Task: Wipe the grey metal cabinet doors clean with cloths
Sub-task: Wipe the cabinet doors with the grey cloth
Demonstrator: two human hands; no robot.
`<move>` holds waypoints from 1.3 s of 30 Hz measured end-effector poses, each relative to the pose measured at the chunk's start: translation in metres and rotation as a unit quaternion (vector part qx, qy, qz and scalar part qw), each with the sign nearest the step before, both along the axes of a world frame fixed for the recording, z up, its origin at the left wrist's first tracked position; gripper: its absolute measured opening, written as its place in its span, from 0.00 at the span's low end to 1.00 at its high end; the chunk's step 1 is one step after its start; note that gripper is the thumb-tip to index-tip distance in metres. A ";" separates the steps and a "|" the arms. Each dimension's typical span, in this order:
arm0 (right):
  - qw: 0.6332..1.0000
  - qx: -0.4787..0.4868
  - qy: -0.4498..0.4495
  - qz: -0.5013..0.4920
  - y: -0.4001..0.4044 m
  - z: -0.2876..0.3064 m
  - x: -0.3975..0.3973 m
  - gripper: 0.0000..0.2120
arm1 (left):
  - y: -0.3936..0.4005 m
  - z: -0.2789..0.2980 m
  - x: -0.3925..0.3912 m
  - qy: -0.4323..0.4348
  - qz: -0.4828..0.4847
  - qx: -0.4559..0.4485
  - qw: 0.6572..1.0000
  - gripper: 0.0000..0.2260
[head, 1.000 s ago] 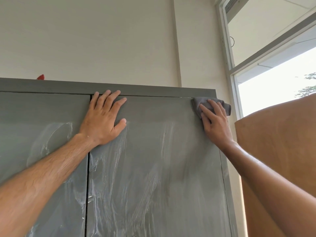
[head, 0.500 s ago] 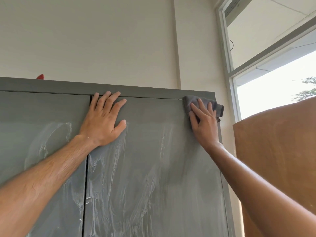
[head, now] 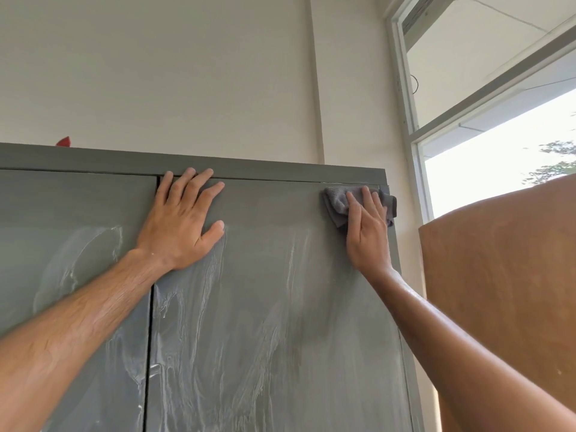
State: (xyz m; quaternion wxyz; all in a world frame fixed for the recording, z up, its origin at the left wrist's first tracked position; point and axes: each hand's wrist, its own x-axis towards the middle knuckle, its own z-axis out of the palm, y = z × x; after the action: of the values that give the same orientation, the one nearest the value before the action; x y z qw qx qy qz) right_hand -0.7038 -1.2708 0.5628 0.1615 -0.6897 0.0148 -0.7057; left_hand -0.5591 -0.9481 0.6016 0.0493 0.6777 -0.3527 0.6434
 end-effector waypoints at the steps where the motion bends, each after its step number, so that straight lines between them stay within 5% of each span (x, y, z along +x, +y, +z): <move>1: 1.000 0.017 -0.021 0.014 0.001 0.003 0.002 0.20 | 0.001 0.000 0.000 0.000 0.000 0.000 1.000 0.33; 5: 0.998 0.043 -0.052 0.010 0.007 0.008 0.013 0.16 | 0.000 0.001 0.002 0.000 0.000 -0.001 1.000 0.33; 11: 0.997 -0.053 0.023 -0.044 -0.028 -0.009 0.000 0.19 | 0.002 0.001 0.002 0.005 0.001 0.008 1.000 0.33; 15: 0.998 0.060 -0.014 -0.034 -0.008 0.032 0.008 0.20 | 0.002 0.001 0.000 0.009 0.008 0.008 1.000 0.34; 21: 0.995 -0.090 0.033 -0.041 -0.010 -0.041 0.007 0.20 | 0.006 0.003 -0.004 0.020 0.017 0.016 1.000 0.34; 26: 0.998 0.051 0.003 -0.047 -0.017 0.012 0.000 0.19 | 0.003 0.001 -0.008 0.033 -0.003 -0.003 0.999 0.31; 31: 0.992 -0.094 0.055 -0.068 -0.024 -0.075 -0.002 0.21 | 0.000 0.001 -0.008 0.035 -0.023 -0.013 0.999 0.30; 36: 0.996 0.053 0.023 -0.064 -0.026 -0.012 -0.008 0.20 | -0.001 0.000 -0.008 0.035 -0.027 -0.013 0.999 0.30; 39: 0.997 -0.037 0.049 -0.038 0.006 -0.032 0.011 0.21 | -0.002 0.000 -0.007 0.033 -0.030 -0.016 0.999 0.29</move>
State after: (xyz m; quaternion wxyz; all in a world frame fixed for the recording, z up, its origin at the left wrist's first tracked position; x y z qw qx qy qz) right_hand -0.6930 -1.2644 0.5311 0.1083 -0.7276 0.0223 -0.6770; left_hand -0.5665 -0.9500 0.6015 0.0909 0.6867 -0.3602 0.6249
